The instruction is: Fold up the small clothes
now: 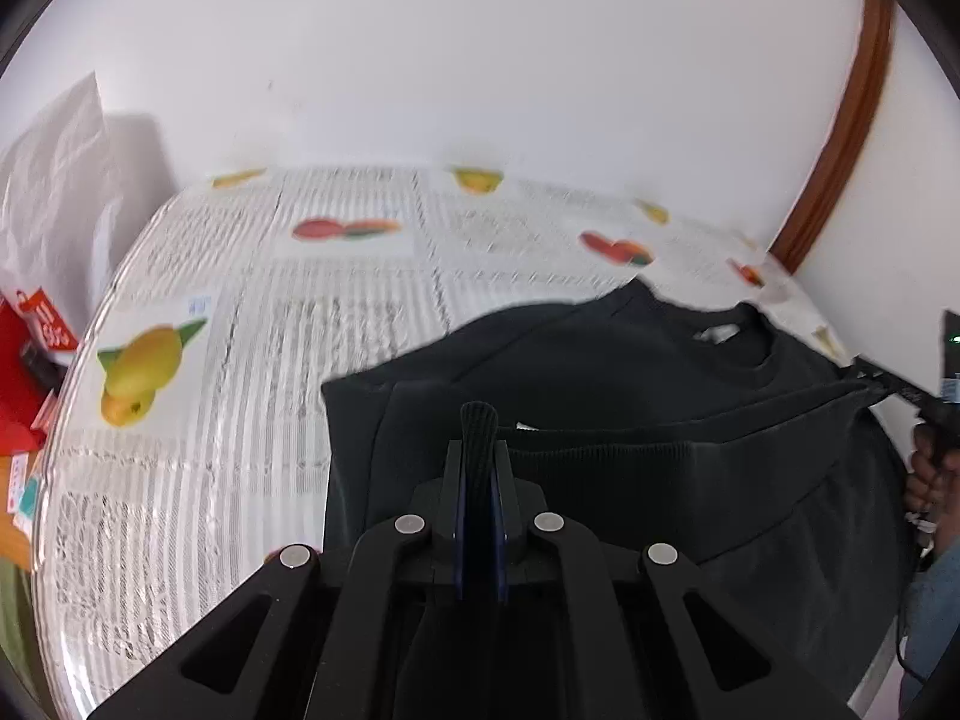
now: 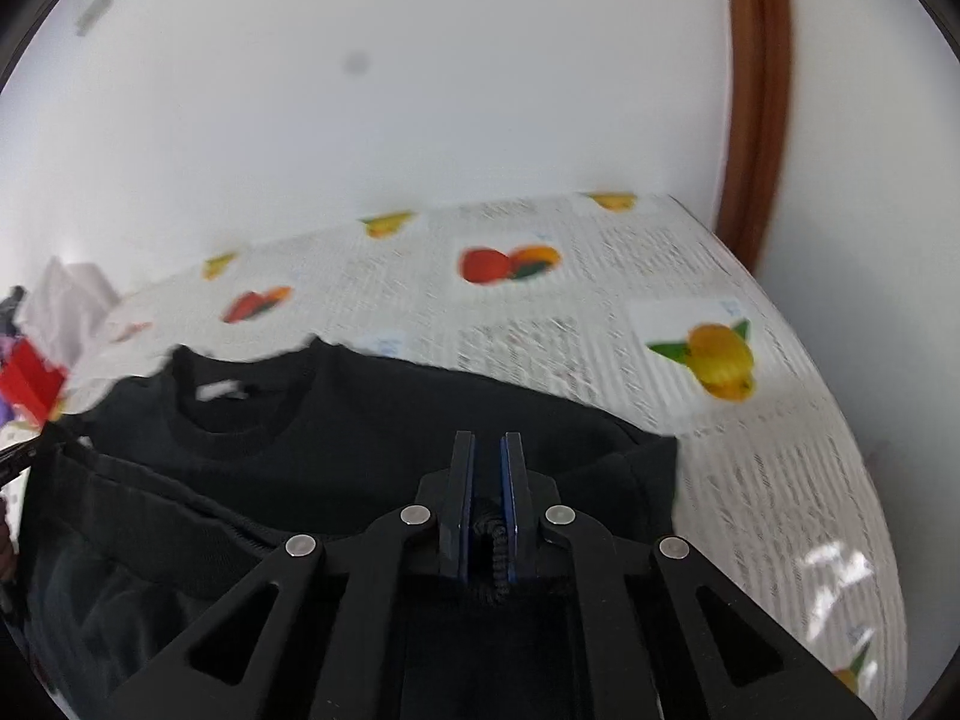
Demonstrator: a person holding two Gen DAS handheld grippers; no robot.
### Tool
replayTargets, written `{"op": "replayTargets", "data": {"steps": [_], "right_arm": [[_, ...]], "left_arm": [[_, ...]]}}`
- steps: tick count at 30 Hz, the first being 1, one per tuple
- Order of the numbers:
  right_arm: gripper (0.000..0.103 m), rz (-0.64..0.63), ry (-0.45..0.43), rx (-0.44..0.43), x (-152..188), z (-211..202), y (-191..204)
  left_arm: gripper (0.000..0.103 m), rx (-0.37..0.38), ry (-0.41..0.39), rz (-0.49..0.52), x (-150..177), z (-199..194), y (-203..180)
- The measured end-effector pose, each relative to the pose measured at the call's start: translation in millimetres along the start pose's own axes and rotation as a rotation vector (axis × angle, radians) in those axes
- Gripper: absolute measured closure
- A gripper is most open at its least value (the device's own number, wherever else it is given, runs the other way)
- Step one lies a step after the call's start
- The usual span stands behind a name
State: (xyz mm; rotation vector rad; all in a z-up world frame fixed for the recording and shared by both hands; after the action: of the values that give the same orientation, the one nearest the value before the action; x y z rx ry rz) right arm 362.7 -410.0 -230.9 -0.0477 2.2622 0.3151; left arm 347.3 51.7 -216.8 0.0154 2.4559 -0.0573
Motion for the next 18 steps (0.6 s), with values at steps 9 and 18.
{"op": "replayTargets", "data": {"steps": [9, 18], "right_arm": [[0.062, -0.013, -0.080, -0.047, -14.4, -52.4, 9.6], [0.063, -0.046, 0.145, -0.002, 21.8, 30.1, 7.9]], "left_arm": [[0.096, 0.003, 0.027, -0.002, 3.5, 8.8, 0.9], [0.096, -0.002, 0.022, 0.001, 4.2, 9.0, 0.8]]}}
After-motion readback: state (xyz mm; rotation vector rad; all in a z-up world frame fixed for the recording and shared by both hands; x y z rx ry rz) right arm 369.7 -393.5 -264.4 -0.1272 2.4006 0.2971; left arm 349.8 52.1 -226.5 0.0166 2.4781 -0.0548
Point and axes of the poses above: each gripper's, at about its wrist camera, not at the fingertips, and z roughly the way its jaws point, y to its left, x to its underside, the point moved 9 cm from there along z, roughly the way its jaws point, and after that the axes turned 10 degrees about -x, right-handed, at the moved point
